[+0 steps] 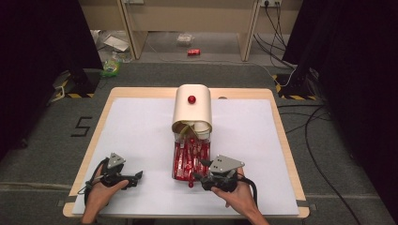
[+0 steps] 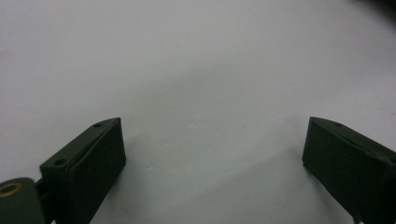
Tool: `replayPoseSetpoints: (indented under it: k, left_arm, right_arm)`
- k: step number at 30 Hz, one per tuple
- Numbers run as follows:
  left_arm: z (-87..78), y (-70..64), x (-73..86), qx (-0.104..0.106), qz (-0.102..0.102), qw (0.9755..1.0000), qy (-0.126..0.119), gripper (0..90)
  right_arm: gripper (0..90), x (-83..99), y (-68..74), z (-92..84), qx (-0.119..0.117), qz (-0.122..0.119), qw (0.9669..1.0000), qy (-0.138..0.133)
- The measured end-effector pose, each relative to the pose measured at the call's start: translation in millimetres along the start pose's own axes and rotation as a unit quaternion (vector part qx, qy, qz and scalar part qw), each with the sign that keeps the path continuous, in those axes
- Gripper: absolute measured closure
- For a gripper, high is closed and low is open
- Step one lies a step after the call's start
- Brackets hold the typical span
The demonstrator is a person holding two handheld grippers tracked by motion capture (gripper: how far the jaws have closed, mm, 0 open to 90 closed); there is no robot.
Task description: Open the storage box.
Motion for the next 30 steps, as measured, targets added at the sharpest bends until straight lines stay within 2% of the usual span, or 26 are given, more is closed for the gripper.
replayPoseSetpoints:
  k: [16,30]
  left_arm:
    - [0.2,-0.2,-0.2,0.001,-0.002,1.0,-0.001,5.0]
    - [0.2,-0.2,-0.2,0.001,-0.002,1.0,-0.001,5.0]
  right_arm:
    - [47.3,-5.9,-11.2,9.5,0.033,0.019,0.9992,0.01]
    - [47.6,-3.7,-24.3,15.3,0.045,0.026,0.9985,0.017]
Point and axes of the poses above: each handheld gripper's, and its own axes: z roughly forward along the jaws, x roughly out of its underside, y roughly to its left, the point moved 7 cm from there along z, roughly forward along the jaws, and after that the axes turned 6 degrees about -z, right-handed, at the moved point
